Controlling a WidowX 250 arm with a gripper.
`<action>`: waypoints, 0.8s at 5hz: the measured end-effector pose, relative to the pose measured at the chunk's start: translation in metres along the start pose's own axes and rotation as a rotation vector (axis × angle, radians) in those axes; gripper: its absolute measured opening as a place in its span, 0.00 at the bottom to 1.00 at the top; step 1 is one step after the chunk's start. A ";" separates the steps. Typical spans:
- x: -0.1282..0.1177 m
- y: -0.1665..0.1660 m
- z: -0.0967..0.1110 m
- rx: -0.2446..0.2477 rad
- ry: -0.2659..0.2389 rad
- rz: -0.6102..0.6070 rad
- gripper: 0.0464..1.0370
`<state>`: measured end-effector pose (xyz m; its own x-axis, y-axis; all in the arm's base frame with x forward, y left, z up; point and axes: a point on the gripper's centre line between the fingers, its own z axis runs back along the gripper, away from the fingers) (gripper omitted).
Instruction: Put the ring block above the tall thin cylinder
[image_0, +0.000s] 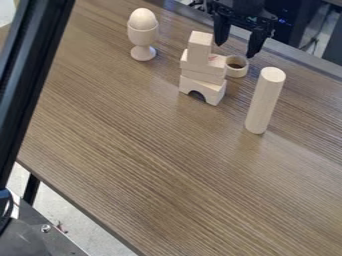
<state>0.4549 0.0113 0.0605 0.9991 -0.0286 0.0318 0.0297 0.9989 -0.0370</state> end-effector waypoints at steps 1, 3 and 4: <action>-0.007 0.000 -0.024 -0.006 0.063 0.003 0.96; -0.005 0.000 -0.029 -0.005 0.050 -0.003 0.96; -0.006 0.001 -0.031 -0.001 0.046 -0.006 0.93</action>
<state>0.4503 0.0114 0.0289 0.9992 -0.0366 -0.0139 0.0360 0.9986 -0.0383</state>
